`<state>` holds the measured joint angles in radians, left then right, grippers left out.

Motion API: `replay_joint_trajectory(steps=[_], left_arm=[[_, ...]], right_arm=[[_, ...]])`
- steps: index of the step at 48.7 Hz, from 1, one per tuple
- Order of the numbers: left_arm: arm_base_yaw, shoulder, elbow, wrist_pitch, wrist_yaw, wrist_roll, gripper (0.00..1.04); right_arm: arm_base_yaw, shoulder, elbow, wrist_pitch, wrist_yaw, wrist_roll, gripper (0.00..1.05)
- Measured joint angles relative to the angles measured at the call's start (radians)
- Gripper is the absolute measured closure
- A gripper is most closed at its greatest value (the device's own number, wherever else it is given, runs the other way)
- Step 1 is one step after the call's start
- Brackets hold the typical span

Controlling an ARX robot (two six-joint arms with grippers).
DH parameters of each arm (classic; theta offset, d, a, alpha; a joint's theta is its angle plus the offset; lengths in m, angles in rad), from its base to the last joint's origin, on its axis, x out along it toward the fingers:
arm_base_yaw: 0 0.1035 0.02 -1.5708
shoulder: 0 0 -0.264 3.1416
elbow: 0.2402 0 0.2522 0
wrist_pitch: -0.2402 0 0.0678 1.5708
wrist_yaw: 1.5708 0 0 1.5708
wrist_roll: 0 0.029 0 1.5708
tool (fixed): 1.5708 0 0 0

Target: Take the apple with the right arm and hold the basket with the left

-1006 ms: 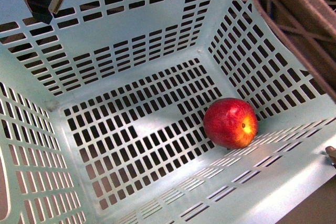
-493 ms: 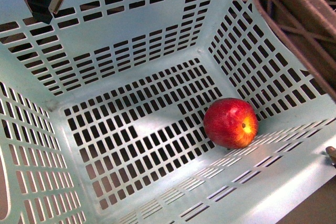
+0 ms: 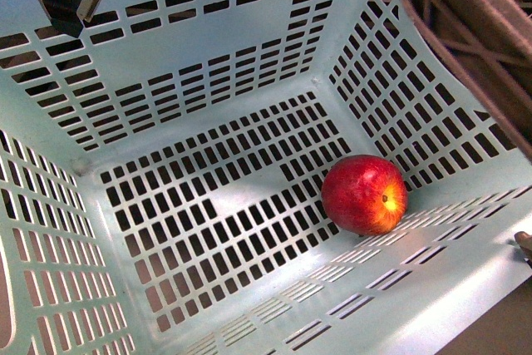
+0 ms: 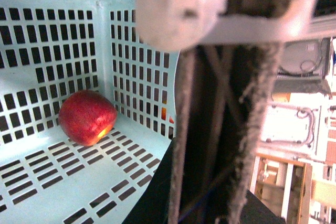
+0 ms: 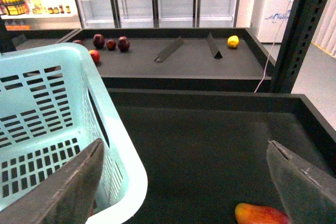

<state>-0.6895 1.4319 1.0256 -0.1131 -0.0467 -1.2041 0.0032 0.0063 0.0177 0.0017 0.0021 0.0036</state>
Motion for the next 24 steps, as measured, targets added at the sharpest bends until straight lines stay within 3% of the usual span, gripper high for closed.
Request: replay_joint_trajectory(steps=[11, 24], left_arm=[[0.093, 0.0, -0.019, 0.065, -0.01, -0.089, 0.98], [0.295, 0.015, -0.124, 0.178, -0.039, -0.232, 0.98]], right_arm=[[0.0, -0.001, 0.0, 0.0, 0.0, 0.0, 0.09], [0.0, -0.001, 0.0, 0.0, 0.0, 0.0, 0.09]])
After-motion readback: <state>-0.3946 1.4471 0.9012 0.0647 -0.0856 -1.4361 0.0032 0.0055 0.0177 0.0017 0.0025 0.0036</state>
